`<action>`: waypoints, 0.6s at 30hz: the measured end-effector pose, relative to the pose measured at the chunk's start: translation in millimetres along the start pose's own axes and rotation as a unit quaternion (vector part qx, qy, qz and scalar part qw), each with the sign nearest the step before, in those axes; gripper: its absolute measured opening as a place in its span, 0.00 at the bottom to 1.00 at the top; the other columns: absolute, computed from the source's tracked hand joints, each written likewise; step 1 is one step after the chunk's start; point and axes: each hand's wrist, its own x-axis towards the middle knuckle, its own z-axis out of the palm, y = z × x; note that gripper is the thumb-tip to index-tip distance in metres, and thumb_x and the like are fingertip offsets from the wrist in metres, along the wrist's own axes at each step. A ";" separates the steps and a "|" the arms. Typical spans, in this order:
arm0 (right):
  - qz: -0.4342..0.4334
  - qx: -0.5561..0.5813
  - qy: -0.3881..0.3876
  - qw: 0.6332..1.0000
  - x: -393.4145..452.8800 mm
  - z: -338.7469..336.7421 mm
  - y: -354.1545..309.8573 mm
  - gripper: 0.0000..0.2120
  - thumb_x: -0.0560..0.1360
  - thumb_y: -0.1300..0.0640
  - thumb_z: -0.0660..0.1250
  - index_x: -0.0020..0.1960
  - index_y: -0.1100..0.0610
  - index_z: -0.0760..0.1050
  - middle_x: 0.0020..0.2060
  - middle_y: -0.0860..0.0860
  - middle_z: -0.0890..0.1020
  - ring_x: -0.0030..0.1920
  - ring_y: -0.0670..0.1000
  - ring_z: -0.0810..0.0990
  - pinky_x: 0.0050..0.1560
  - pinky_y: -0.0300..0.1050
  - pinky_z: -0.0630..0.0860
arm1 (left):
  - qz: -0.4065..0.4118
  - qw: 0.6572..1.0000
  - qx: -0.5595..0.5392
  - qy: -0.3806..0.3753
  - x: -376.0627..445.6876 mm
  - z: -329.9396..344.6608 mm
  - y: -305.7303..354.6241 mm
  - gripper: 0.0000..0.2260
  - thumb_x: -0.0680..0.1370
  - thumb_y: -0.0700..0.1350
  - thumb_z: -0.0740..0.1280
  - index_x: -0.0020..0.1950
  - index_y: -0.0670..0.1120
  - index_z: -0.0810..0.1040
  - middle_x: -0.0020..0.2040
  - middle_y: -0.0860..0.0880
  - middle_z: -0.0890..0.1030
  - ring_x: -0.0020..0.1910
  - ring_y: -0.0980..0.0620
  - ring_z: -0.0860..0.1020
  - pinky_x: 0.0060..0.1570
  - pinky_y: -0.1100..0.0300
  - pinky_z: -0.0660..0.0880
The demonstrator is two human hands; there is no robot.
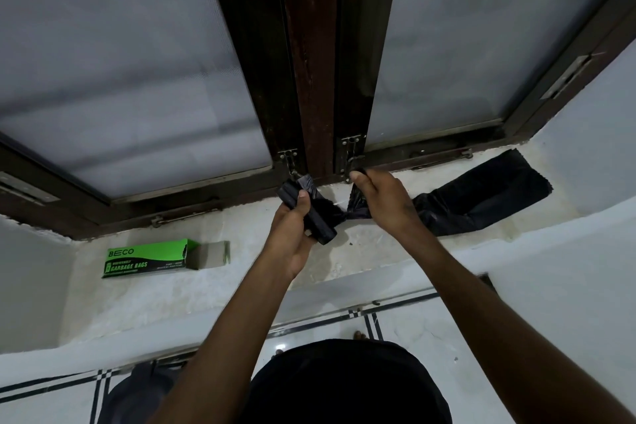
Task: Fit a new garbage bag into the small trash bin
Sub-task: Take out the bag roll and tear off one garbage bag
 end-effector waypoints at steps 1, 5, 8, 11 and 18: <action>0.012 0.008 0.006 1.000 -1.0 2.6 -0.7 0.18 0.82 0.42 0.55 0.41 0.52 0.72 0.34 0.49 0.77 0.37 0.50 0.76 0.39 0.44 0.67 | -0.007 1.000 0.008 -0.009 -1.0 1.7 -0.9 0.12 0.84 0.48 0.58 0.65 0.48 0.72 0.59 0.45 0.80 0.59 0.42 0.78 0.53 0.45 0.76; 0.064 -0.013 0.026 0.998 -4.6 11.9 -0.5 0.17 0.76 0.35 0.61 0.42 0.48 0.73 0.32 0.43 0.77 0.36 0.47 0.77 0.36 0.41 0.66 | -0.018 0.999 0.020 -0.027 -3.7 6.6 -2.0 0.13 0.84 0.50 0.57 0.68 0.49 0.71 0.58 0.45 0.80 0.55 0.46 0.80 0.53 0.44 0.77; 0.063 -0.063 0.069 0.994 -5.7 18.7 1.3 0.13 0.76 0.42 0.67 0.46 0.53 0.79 0.38 0.49 0.82 0.40 0.51 0.79 0.38 0.40 0.66 | -0.028 0.999 0.026 -0.018 -5.5 10.7 -4.0 0.15 0.84 0.51 0.58 0.68 0.47 0.72 0.61 0.44 0.80 0.58 0.44 0.80 0.51 0.46 0.78; 0.011 -0.120 0.089 0.989 -7.1 24.7 3.7 0.11 0.77 0.49 0.67 0.47 0.56 0.80 0.41 0.54 0.84 0.43 0.56 0.81 0.39 0.41 0.66 | -0.035 0.998 0.049 -0.012 -7.8 16.6 -9.1 0.16 0.84 0.50 0.58 0.69 0.45 0.73 0.62 0.42 0.81 0.57 0.44 0.80 0.51 0.48 0.78; -0.119 -0.173 0.089 0.974 4.6 7.9 20.9 0.06 0.74 0.56 0.70 0.45 0.59 0.78 0.35 0.57 0.83 0.37 0.62 0.81 0.35 0.43 0.67 | -0.038 0.996 0.080 -0.015 -10.5 12.9 -9.5 0.17 0.84 0.49 0.59 0.68 0.42 0.74 0.62 0.42 0.81 0.62 0.42 0.79 0.64 0.47 0.75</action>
